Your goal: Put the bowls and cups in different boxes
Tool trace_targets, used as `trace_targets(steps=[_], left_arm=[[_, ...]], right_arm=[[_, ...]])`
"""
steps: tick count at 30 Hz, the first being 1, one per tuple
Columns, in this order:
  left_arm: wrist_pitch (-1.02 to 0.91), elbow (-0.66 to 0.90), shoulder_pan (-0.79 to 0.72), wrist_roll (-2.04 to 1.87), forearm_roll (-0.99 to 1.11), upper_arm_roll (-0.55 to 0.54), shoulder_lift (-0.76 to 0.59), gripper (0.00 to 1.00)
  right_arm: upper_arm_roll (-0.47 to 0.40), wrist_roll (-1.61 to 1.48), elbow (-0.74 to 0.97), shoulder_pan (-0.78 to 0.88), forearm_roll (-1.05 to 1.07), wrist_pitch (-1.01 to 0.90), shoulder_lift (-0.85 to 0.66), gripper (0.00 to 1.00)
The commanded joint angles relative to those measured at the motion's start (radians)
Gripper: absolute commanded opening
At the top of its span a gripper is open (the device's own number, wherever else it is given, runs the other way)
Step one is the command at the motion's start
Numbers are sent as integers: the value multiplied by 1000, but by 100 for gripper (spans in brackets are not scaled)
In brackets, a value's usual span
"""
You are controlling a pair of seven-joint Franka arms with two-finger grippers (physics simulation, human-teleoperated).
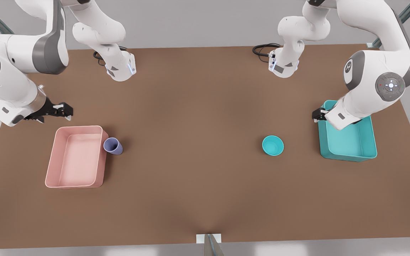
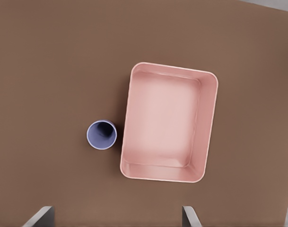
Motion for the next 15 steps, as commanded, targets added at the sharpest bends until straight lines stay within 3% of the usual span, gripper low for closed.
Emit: trace_targets(steps=[1,4,8,10,15], left_arm=[[-2,0,1,42,0,0,-1,100],[52,0,-77,28,0,0,103,100],[348,-12,-77,39,-193,23,327,100],[478,-119,-62,154,-196,26,336,100],[561,-257,-45,201,-228,28,364,100]], right_arm=[[0,-56,-1,-5,0,-2,1,100],[-2,-55,0,79,-17,20,77,100],[-2,-50,-29,162,-18,205,229,100],[-3,11,-113,170,-17,397,234,100],[-46,102,-218,190,11,555,261,100]])
